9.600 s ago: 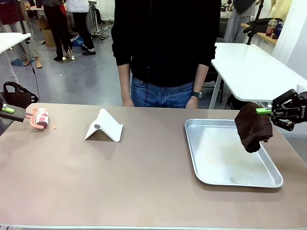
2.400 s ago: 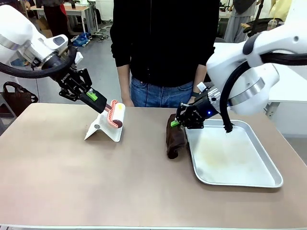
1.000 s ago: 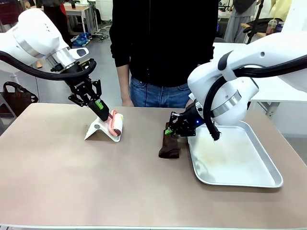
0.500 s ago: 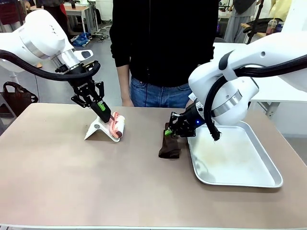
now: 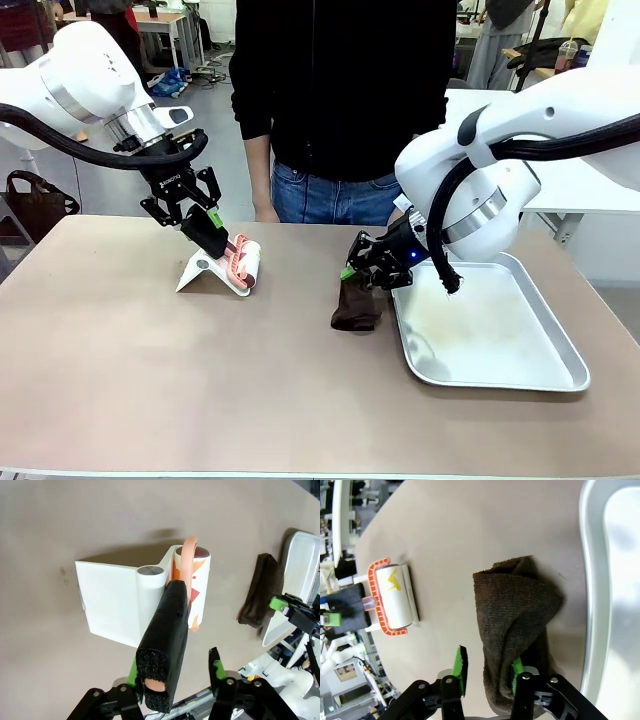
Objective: Clean the surface of the table.
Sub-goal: Return the Lint Roller and towel to their original positions.
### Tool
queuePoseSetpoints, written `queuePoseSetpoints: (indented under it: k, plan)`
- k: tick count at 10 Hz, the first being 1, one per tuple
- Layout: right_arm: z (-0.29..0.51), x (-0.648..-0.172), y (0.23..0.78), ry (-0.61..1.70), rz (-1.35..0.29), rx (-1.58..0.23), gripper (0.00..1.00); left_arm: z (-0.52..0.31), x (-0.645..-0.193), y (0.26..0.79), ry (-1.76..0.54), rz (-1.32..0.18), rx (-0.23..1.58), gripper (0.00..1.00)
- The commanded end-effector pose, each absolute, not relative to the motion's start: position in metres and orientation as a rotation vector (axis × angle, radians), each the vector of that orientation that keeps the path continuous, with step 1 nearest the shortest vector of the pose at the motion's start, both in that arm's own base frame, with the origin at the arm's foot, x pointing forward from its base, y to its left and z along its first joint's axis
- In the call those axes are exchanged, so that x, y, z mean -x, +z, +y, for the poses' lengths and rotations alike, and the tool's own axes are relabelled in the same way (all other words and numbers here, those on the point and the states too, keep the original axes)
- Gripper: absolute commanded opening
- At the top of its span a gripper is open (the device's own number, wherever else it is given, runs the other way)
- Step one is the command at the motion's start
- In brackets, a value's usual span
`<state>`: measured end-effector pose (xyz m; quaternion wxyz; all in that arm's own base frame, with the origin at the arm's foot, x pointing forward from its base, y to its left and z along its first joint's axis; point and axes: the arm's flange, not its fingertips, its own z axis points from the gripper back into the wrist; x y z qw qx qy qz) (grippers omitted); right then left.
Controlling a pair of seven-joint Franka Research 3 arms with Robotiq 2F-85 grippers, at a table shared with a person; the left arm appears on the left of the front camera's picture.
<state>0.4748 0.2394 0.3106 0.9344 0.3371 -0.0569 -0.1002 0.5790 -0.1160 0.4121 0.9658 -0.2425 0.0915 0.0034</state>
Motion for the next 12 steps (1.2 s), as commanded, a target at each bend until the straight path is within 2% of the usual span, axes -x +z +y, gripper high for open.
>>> queuePoseSetpoints:
  k: [1, 2, 3, 7, 9, 12]
  plan:
    - [0.236, -0.478, 0.315, -0.206, -0.114, -0.709, 1.0, -0.11, -0.577, 0.424, 0.029, 0.177, 0.487, 1.0]
    - [0.235, -0.478, 0.318, -0.202, -0.12, -0.704, 0.94, -0.103, -0.575, 0.427, 0.036, 0.168, 0.5, 1.0]
    - [0.235, -0.476, 0.324, -0.194, -0.128, -0.692, 1.0, -0.095, -0.572, 0.43, 0.038, 0.162, 0.515, 1.0]
    - [0.222, -0.459, 0.357, -0.117, -0.172, -0.591, 1.0, -0.04, -0.535, 0.451, 0.045, 0.097, 0.67, 1.0]
    - [0.189, -0.446, 0.382, -0.099, -0.125, -0.677, 1.0, 0.003, -0.501, 0.461, 0.012, 0.093, 0.812, 1.0]
    - [0.118, -0.429, 0.415, -0.141, -0.023, -0.92, 1.0, 0.068, -0.454, 0.451, -0.042, 0.038, 1.04, 1.0]
